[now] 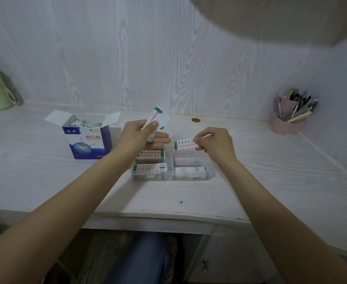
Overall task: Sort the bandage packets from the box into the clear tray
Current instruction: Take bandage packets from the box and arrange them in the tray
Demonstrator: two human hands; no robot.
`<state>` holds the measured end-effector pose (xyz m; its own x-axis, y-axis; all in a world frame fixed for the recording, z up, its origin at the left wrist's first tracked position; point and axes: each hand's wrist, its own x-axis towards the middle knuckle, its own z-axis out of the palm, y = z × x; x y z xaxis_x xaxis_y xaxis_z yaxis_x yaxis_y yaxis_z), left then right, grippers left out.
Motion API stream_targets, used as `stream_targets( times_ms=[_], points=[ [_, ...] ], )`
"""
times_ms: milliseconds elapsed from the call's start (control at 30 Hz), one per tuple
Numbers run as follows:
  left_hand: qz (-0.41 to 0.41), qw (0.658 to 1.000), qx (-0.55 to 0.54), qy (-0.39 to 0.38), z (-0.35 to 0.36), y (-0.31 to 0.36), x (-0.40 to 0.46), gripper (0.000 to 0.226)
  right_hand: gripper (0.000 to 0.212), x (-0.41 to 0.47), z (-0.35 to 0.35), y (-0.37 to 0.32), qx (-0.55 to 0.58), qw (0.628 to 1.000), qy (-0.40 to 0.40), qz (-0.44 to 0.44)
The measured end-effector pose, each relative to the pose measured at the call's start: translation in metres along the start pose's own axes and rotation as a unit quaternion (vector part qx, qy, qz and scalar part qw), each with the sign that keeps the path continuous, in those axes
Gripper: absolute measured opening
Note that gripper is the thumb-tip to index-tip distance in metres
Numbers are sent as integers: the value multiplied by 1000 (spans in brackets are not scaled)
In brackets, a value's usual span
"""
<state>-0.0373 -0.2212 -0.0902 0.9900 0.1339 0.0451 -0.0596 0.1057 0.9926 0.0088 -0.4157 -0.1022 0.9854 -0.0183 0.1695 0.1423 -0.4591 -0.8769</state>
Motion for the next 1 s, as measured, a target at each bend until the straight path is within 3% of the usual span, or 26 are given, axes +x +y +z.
stream_targets(
  times_ms=[100,267,533,633,700,767,833,933,1000],
  points=[
    [8,1000,-7,2,1,-1,0,32,9,1,7,3,-134,990,-44,-22],
    [16,1000,-4,-6,5,-1,0,23,4,2,20,-4,-341,935,-90,-44],
    [4,1000,15,-18,7,2,1,14,15,-2,23,-12,-386,914,-121,-19],
    [1,1000,10,-24,9,2,2,8,15,-2,20,-13,-255,961,-100,-46],
    [6,1000,8,-28,9,1,1,8,24,-7,12,-22,7,993,-118,-8],
    [13,999,14,-40,10,0,0,10,32,-8,5,-29,199,965,-166,38],
    [18,998,17,-63,13,0,-1,10,27,-8,2,-32,197,963,-183,25],
    [13,996,-2,-85,16,1,-2,13,8,-5,5,-33,172,975,-138,-6],
    [0,996,-29,-84,17,2,-2,20,11,-4,7,-30,185,976,-113,-10]
  ],
)
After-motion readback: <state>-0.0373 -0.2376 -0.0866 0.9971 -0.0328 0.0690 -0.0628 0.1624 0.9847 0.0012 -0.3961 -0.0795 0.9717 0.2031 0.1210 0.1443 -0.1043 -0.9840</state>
